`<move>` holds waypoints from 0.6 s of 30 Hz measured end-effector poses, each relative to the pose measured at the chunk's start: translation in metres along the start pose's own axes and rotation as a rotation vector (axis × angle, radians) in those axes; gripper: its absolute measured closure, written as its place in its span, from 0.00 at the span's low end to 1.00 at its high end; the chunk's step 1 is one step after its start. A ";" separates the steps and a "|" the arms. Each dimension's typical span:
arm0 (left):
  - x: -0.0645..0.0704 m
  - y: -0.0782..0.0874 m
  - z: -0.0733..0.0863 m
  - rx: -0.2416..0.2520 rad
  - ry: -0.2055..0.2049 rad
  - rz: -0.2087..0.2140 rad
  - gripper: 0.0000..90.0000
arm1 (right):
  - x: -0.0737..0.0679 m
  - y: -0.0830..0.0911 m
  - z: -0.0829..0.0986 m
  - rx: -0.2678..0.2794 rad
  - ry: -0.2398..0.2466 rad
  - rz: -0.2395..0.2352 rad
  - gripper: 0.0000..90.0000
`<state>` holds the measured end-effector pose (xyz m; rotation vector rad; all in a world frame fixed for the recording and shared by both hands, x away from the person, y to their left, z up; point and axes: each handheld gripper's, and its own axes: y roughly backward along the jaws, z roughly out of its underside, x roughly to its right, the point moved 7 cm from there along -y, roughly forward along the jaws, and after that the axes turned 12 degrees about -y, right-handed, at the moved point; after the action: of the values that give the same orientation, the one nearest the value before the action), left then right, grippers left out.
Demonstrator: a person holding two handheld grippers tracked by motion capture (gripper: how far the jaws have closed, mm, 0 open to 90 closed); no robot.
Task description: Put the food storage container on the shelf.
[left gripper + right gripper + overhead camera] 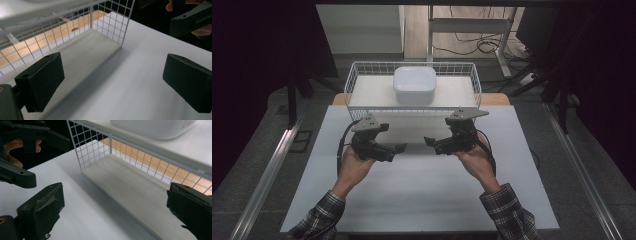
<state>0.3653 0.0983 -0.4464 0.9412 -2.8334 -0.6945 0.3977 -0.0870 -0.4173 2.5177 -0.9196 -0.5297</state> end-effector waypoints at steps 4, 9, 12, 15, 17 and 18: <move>0.005 -0.004 0.011 0.001 0.017 0.014 0.04 | -0.001 -0.003 0.011 -0.013 -0.002 0.000 0.01; 0.014 -0.008 0.027 -0.001 0.033 0.023 0.04 | -0.002 -0.004 0.023 -0.017 0.002 -0.002 0.01; 0.016 -0.011 0.035 -0.040 0.028 0.017 0.04 | -0.001 -0.005 0.033 -0.024 0.011 -0.002 0.01; 0.020 -0.010 0.042 -0.037 0.043 0.026 0.04 | 0.001 -0.007 0.044 -0.028 0.024 0.013 0.01; 0.023 -0.010 0.049 -0.046 0.042 0.019 0.04 | 0.003 -0.009 0.054 -0.044 0.019 0.014 0.01; 0.024 -0.010 0.053 -0.049 0.042 0.018 0.04 | 0.004 -0.009 0.058 -0.046 0.015 0.015 0.00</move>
<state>0.3402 0.0982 -0.4994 0.9114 -2.7716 -0.7298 0.3778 -0.0969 -0.4715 2.4687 -0.9101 -0.5209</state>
